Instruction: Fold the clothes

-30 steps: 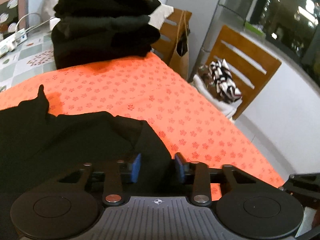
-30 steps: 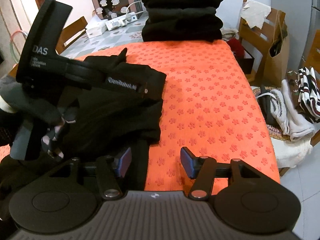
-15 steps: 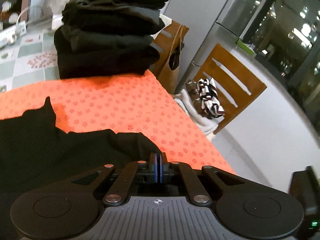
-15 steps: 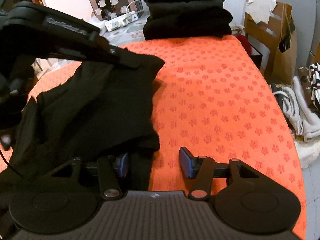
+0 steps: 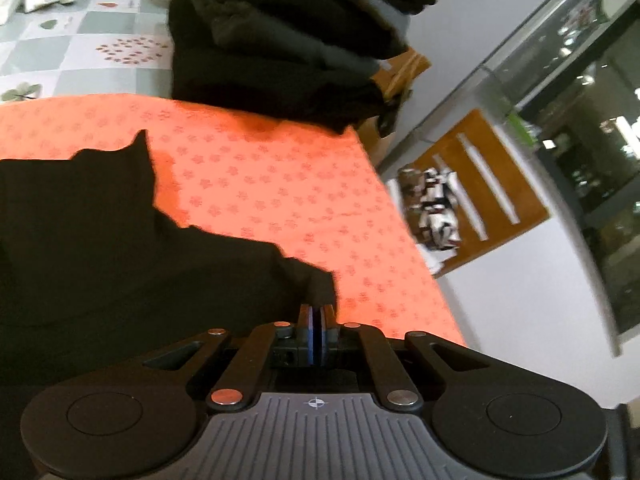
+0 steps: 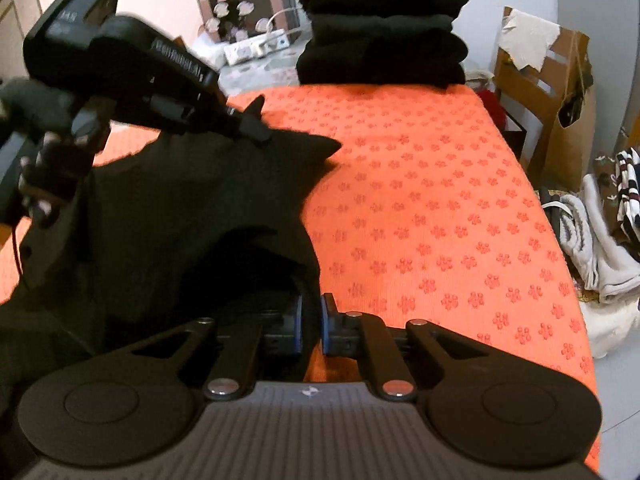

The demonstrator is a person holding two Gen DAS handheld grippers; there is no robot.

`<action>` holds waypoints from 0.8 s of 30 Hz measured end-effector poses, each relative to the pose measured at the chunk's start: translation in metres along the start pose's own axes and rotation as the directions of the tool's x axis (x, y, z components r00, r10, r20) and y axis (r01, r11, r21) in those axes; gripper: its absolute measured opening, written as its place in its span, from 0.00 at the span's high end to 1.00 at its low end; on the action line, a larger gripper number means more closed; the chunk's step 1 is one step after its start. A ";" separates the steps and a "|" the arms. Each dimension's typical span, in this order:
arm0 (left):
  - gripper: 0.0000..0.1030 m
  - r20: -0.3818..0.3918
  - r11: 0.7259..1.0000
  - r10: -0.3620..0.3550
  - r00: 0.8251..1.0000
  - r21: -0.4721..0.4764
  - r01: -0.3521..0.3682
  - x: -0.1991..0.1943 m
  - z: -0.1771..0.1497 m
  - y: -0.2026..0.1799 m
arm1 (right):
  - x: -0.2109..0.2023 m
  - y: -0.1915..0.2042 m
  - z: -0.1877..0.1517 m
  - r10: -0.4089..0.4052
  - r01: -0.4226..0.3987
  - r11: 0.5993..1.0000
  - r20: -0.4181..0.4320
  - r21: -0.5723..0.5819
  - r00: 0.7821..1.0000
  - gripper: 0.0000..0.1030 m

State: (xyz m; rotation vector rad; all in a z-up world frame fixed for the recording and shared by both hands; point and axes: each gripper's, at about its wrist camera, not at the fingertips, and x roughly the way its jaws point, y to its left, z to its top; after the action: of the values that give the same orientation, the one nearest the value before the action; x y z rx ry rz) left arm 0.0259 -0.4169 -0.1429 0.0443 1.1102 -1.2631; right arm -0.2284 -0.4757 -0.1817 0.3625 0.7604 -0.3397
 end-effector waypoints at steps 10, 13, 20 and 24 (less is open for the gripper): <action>0.54 -0.097 1.000 0.004 0.995 0.032 -0.001 0.042 0.015 -0.014 | 0.005 0.016 0.018 -0.023 0.034 0.985 0.066 -0.171 0.998 0.70; 0.94 -0.120 0.996 0.054 0.991 0.072 -0.045 0.055 0.012 -0.019 | 0.004 0.021 0.021 -0.027 0.043 0.969 0.072 -0.242 0.997 0.93; 0.94 -0.095 0.995 0.104 0.990 0.008 -0.104 0.057 0.017 0.003 | -0.005 0.014 0.000 -0.076 0.081 0.959 0.029 -0.273 0.997 0.99; 0.79 -0.096 0.999 -0.011 0.995 -0.044 0.007 0.043 0.019 0.012 | -0.014 0.001 -0.011 -0.077 0.074 0.975 -0.005 -0.211 0.997 0.99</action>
State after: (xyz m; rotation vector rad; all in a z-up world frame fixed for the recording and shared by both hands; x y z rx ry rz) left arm 0.0430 -0.4546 -0.1683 0.0676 1.2221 -1.2549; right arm -0.2440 -0.4678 -0.1783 0.1366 0.8167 -0.3247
